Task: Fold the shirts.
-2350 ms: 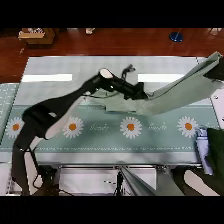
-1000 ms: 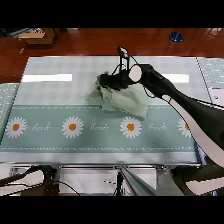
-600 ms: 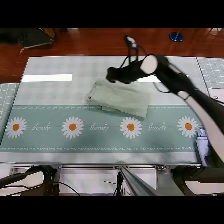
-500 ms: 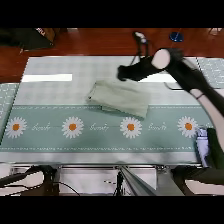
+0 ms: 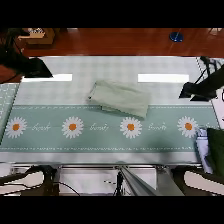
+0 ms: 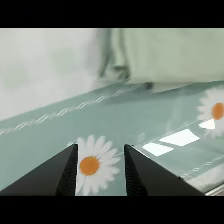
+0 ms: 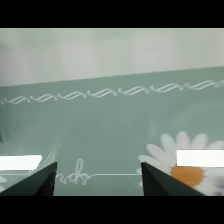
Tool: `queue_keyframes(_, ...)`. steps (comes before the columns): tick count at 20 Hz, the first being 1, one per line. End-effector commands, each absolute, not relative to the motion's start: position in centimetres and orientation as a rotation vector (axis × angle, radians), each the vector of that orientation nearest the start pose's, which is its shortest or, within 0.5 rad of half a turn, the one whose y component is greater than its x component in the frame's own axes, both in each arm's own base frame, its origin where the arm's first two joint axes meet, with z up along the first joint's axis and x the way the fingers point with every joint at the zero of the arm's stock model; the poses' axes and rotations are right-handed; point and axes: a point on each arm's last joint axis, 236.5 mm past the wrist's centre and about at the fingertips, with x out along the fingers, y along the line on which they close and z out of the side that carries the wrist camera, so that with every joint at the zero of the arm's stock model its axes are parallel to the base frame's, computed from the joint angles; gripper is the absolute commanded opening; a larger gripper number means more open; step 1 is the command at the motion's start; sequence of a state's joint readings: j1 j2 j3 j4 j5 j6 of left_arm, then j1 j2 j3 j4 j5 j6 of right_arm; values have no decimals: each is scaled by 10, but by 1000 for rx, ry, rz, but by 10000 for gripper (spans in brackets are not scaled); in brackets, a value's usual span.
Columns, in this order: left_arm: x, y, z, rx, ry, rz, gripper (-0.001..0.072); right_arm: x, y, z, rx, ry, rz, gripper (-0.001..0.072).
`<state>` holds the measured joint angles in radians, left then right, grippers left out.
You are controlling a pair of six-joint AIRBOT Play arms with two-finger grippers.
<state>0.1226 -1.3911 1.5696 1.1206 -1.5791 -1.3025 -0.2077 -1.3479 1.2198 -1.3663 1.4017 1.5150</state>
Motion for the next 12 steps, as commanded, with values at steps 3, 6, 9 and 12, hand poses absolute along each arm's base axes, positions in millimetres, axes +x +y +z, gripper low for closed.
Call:
queue_keyframes(3,377,-25,79,-126,1385,-299,364,346,47,-55,682,1377,189,601)
queue_keyframes(6,376,-25,80,-128,1382,-297,364,352,76,-76,703,1340,193,601)
queue_keyframes(9,376,-28,82,-142,1381,-301,364,359,116,-85,718,1332,272,594)
queue_keyframes(12,376,-31,82,-140,1381,-309,364,374,153,-86,796,1283,303,592)
